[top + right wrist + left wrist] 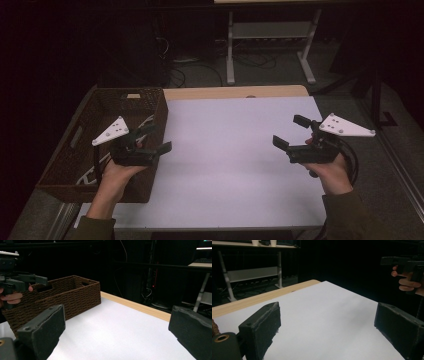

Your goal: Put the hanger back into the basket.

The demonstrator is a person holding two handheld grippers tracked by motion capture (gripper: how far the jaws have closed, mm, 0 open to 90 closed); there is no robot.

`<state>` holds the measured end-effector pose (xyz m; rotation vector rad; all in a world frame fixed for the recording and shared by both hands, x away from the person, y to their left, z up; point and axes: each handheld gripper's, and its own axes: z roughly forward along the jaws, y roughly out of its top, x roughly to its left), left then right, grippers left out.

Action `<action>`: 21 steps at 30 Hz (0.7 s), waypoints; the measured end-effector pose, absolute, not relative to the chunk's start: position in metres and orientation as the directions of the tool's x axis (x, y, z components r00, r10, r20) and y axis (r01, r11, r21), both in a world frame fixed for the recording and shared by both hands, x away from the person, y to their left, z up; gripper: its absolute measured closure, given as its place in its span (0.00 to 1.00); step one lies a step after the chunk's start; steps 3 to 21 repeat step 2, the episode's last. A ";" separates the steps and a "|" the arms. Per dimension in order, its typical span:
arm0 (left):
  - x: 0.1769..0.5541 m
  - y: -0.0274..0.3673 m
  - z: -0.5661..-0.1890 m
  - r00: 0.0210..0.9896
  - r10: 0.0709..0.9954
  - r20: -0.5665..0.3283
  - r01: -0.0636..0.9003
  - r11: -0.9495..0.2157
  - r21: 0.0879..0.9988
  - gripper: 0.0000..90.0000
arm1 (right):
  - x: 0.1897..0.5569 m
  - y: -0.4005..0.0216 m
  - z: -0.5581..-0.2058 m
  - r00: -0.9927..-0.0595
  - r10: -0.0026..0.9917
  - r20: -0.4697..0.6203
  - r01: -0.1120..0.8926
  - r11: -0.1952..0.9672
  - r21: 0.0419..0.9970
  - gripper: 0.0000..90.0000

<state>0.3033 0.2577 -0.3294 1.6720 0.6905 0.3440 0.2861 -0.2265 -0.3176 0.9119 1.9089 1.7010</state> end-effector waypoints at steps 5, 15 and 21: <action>0.304 0.258 -0.329 0.778 0.610 -0.150 0.254 -0.088 0.963 0.07 | 0.286 -0.227 -0.318 -0.695 0.711 0.109 0.191 0.037 0.981 0.00; 0.304 0.258 -0.329 0.778 0.610 -0.150 0.254 -0.088 0.963 0.07 | 0.286 -0.227 -0.318 -0.695 0.711 0.109 0.191 0.037 0.981 0.00; 0.304 0.258 -0.329 0.778 0.610 -0.150 0.254 -0.088 0.963 0.07 | 0.286 -0.227 -0.318 -0.695 0.711 0.109 0.191 0.037 0.981 0.00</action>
